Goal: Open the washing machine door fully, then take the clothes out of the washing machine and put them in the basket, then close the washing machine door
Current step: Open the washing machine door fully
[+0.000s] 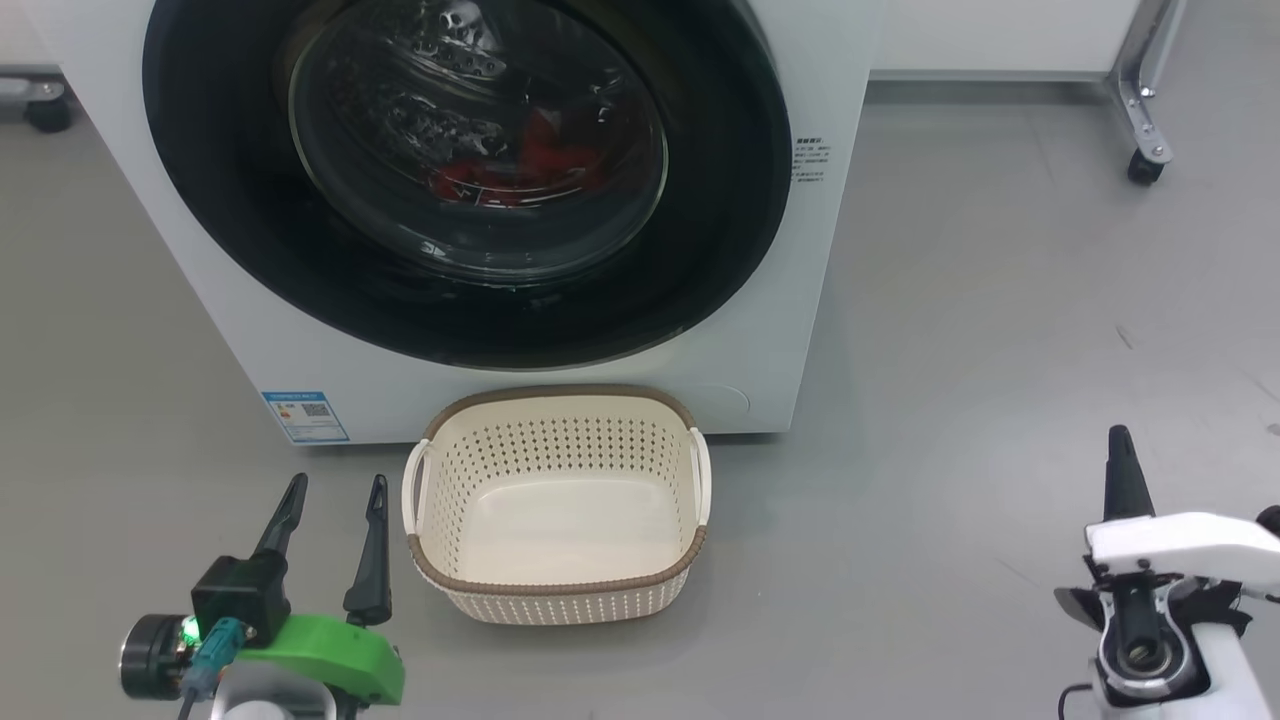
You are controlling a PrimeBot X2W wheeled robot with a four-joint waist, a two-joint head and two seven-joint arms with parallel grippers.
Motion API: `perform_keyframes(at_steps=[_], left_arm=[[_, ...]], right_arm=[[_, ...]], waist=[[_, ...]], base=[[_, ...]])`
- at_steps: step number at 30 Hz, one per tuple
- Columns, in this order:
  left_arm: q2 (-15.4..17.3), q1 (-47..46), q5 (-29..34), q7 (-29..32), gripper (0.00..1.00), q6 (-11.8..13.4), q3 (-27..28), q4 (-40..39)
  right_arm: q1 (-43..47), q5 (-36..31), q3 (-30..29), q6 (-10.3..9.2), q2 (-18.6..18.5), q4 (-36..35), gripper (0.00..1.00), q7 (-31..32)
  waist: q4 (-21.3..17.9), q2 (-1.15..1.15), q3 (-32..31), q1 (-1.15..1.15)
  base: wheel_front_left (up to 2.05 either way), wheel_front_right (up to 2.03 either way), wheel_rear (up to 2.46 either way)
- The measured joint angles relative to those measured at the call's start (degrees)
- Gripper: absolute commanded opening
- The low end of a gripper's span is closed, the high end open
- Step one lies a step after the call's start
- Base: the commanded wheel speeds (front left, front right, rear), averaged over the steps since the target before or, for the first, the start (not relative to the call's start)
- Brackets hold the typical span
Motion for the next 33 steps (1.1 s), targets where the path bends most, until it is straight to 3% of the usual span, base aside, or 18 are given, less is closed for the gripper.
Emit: perform_keyframes(at_steps=[6, 13, 22, 33], left_arm=[[-0.4, -1.4, 0.1, 0.0, 1.0, -0.5, -0.6, -0.7], [-0.6, -2.8, 0.6, 0.0, 1.0, -0.5, -0.5, -1.5], [-1.2, -4.4, 0.6, 0.0, 1.0, -1.4, -0.6, -2.5], [-1.5, -6.9, 1.9, -0.1, 1.0, -1.9, -0.8, -4.0]], right_arm=[[-4.2, 11.9, -2.4, 0.42, 0.0, 0.9, 0.0, 6.4], [-11.1, 21.3, -3.9, 0.41, -0.3, 2.2, 0.0, 14.1], [-18.0, 24.9, -3.4, -2.08, -0.9, 3.8, 0.0, 21.3], [-28.5, 28.6, -4.6, -5.68, -4.5, 4.5, 0.0, 27.2]], waist=[[1.0, 0.0, 1.6, 0.0], [2.3, 0.0, 4.2, 0.0], [3.5, 0.0, 7.3, 0.0], [5.0, 0.0, 12.2, 0.0]], base=[[0.0, 0.0, 0.0], [0.0, 0.0, 0.0], [0.0, 0.0, 0.0], [0.0, 0.0, 0.0]])
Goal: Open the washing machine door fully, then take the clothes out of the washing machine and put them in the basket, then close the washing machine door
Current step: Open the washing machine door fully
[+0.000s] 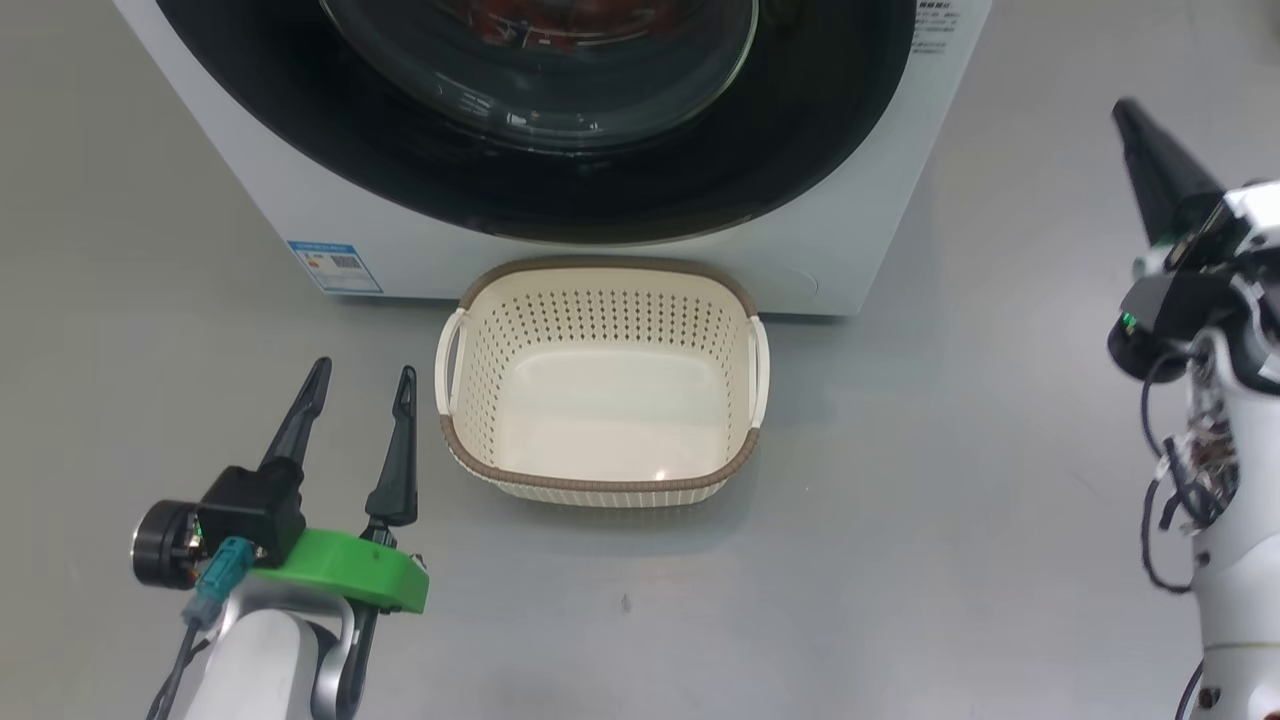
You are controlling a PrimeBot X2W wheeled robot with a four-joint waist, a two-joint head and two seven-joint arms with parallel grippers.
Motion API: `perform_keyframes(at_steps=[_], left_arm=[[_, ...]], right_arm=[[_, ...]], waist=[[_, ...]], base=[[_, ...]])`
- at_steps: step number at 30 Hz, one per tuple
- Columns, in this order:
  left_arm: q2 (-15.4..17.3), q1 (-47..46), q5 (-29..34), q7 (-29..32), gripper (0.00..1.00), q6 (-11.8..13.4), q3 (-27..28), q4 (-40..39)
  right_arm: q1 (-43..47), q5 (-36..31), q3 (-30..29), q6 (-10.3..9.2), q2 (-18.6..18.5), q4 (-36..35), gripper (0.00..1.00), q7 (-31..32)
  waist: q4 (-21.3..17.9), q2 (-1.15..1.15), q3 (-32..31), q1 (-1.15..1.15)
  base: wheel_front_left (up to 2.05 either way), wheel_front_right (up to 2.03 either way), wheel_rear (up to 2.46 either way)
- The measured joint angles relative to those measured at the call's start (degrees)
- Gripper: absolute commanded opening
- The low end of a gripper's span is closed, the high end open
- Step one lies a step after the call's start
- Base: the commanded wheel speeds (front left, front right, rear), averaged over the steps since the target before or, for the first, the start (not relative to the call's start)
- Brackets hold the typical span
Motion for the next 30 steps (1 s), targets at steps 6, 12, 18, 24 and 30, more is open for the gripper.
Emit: perform_keyframes(at_steps=[6, 12, 18, 24, 30], left_arm=[[-0.3, -2.1, 0.1, 0.0, 1.0, 0.0, -0.1, -0.9], [-0.5, -3.6, 0.1, 0.0, 1.0, -0.4, -0.5, -1.2], [-0.7, -5.0, 0.1, 0.0, 1.0, -0.6, -0.7, -1.5], [-0.9, -6.6, 0.6, 0.0, 1.0, -0.6, -1.3, -2.0], [-1.0, -7.8, 0.6, 0.0, 1.0, -0.9, -1.6, -2.4]], right_arm=[[-6.3, 0.4, 0.5, -1.9, -2.4, 0.1, 0.0, 2.5], [-11.3, -0.2, 1.7, -4.0, -5.1, 1.3, 0.0, 5.0], [-16.4, -0.6, 3.5, -5.11, -6.2, 2.3, 0.0, 7.2], [-20.6, -1.1, 4.7, -6.04, -7.4, 3.8, 0.0, 8.7], [-24.3, -2.9, 7.2, -6.53, -8.2, 5.0, 0.0, 10.9]], waist=[[0.6, 0.0, 3.1, 0.0], [1.3, 0.0, 5.9, 0.0], [2.0, 0.0, 8.6, 0.0], [2.8, 0.0, 11.0, 0.0], [3.6, 0.0, 13.3, 0.0]], base=[[0.0, 0.0, 0.0], [0.0, 0.0, 0.0], [0.0, 0.0, 0.0], [0.0, 0.0, 0.0], [0.0, 0.0, 0.0]])
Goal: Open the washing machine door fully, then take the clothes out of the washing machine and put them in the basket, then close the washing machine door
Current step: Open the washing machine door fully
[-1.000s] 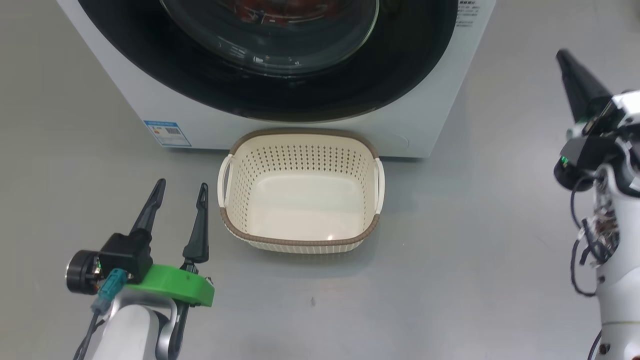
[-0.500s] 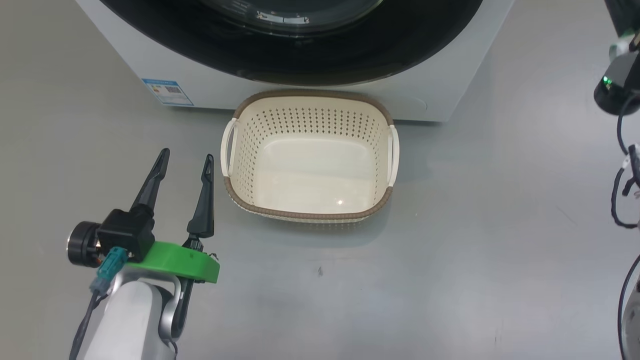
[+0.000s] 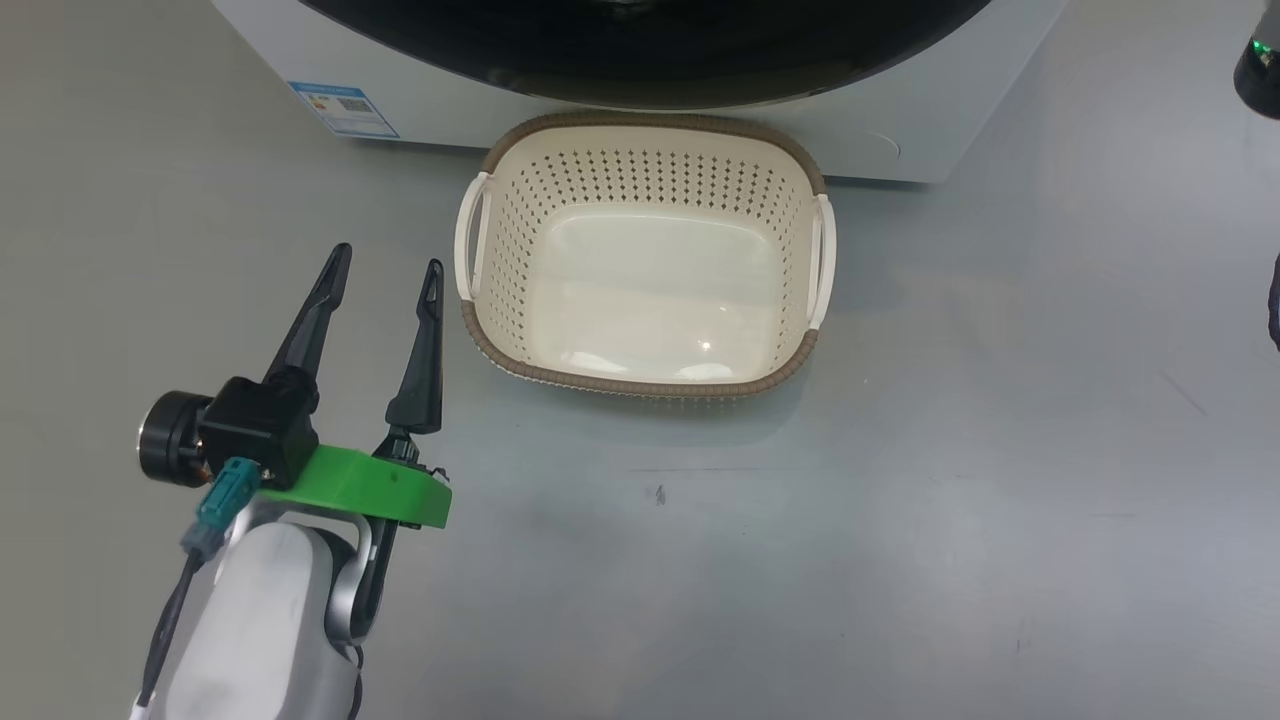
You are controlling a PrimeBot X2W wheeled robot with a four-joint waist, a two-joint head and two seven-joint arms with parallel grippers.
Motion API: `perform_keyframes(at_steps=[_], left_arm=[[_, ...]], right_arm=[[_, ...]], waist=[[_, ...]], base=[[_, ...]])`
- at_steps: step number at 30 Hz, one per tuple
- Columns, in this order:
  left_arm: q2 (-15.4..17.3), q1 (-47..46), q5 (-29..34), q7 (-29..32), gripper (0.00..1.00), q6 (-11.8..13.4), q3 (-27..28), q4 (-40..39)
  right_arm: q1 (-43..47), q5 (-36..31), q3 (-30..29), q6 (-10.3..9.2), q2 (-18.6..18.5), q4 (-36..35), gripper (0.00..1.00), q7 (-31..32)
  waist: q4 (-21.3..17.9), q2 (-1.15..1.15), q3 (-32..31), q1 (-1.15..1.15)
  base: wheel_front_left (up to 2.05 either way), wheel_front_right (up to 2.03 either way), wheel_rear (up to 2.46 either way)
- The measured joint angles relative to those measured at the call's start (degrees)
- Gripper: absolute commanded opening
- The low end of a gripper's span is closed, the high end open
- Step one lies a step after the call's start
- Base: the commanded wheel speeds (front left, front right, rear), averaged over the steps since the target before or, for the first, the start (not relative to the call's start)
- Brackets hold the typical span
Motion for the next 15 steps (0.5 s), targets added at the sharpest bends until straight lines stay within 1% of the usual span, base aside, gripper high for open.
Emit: perform_keyframes(at_steps=[5, 15], left_arm=[[-0.2, -1.1, 0.0, 0.0, 1.0, -0.1, -0.3, -0.3], [-0.4, -3.1, -0.5, 0.0, 1.0, -0.1, -0.5, -0.4]], right_arm=[[-3.0, -1.1, 1.7, -0.45, -0.5, 0.8, 0.0, 1.1], [-6.1, -1.9, 3.7, -0.51, -0.5, 3.3, 0.0, 2.8]], waist=[[0.7, 0.0, 1.8, 0.0], [2.3, 0.0, 4.6, 0.0]], base=[[0.0, 0.0, 0.0], [0.0, 0.0, 0.0]])
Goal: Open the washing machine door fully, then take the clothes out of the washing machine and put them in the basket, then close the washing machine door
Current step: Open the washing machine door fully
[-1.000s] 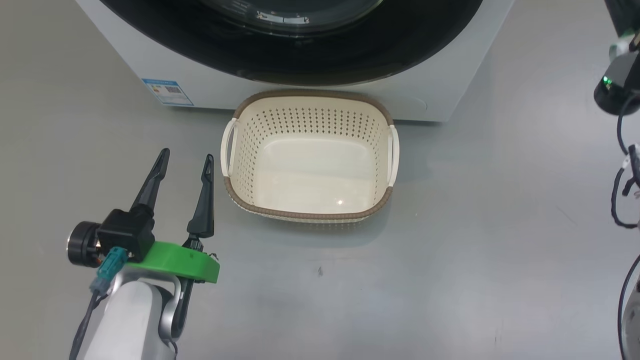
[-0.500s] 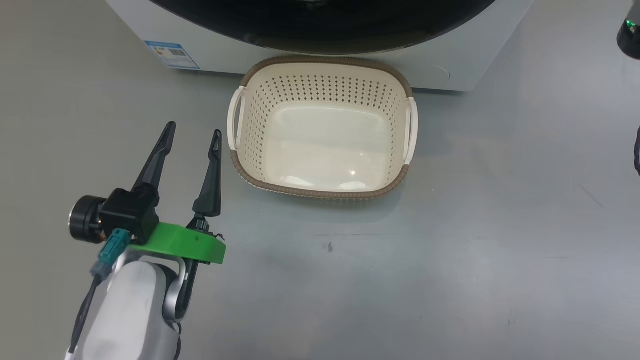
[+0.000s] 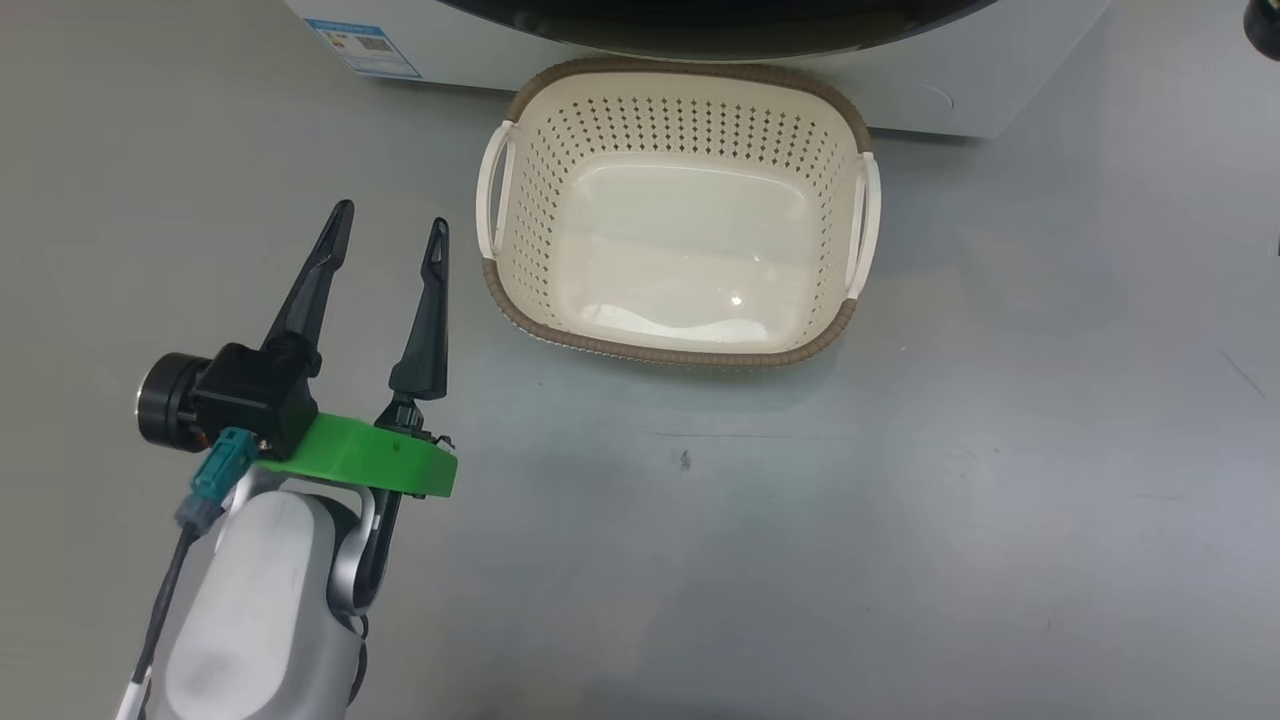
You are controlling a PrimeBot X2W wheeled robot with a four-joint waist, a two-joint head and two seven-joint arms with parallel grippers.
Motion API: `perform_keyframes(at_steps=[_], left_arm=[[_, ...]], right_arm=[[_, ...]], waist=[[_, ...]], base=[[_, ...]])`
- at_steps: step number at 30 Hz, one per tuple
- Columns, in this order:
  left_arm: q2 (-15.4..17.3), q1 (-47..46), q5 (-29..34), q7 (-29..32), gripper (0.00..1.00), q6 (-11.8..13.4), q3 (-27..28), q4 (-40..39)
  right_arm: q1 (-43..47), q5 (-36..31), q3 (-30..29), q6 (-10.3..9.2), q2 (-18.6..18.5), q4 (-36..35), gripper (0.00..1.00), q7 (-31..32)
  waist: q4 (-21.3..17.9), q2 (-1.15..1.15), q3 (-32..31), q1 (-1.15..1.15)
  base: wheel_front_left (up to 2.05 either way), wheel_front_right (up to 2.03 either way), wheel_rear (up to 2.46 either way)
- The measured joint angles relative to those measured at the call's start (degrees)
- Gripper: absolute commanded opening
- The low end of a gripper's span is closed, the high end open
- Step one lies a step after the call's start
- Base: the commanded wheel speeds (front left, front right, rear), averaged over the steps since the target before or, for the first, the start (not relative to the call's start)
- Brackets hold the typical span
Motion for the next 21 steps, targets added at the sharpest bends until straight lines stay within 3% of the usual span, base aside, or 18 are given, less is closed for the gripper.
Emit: perform_keyframes(at_steps=[21], left_arm=[[-0.1, -0.2, -1.0, 0.0, 1.0, 0.6, -1.1, 0.5]], right_arm=[[-1.9, 0.5, 0.9, 0.27, -0.6, 5.3, 0.0, 3.9]], waist=[[0.9, 0.0, -0.5, -0.01]], base=[[0.0, 0.0, 0.0]])
